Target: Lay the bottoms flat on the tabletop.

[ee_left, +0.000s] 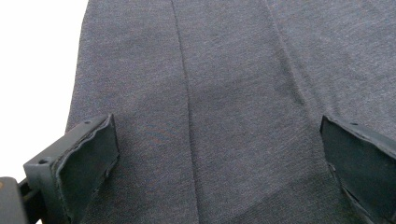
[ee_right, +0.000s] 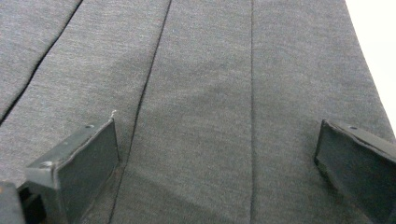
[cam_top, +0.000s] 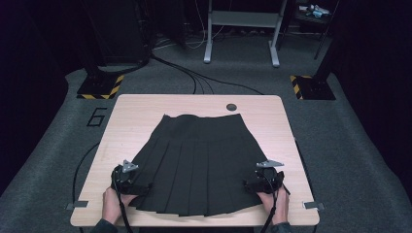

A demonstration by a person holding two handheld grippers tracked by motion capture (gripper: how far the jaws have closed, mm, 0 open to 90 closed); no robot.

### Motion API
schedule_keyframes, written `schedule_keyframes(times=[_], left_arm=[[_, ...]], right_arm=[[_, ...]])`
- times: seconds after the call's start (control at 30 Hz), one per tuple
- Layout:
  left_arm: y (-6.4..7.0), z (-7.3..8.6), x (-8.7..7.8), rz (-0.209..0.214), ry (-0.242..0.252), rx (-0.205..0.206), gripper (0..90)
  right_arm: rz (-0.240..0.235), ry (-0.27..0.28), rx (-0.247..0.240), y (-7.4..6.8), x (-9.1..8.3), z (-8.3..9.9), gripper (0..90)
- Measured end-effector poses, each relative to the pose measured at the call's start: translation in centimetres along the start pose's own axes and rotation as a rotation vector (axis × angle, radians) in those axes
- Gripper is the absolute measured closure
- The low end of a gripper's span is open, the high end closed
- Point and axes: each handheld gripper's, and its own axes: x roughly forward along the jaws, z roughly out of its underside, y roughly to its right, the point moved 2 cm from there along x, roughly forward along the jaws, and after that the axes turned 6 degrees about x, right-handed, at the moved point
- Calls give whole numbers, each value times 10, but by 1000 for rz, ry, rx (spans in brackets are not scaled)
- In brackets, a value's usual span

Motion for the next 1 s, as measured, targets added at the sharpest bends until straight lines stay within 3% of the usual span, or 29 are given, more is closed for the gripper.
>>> schedule_keyframes(times=[0.13, 0.4, 0.6, 1.0], left_arm=[[-2, 0, 1, -3, 2, 2, 0], [-12, -8, 10, -17, 21, -6, 0], [-18, -15, 15, -17, 6, -1, 0], [-35, -35, 34, -16, 8, -11, 0]], right_arm=[[1, -5, -16, 1, 1, -2, 0], [8, -11, 3, 3, 9, -13, 0], [10, -16, 0, 4, 15, -21, 0], [13, -45, -3, 11, 34, -48, 0]])
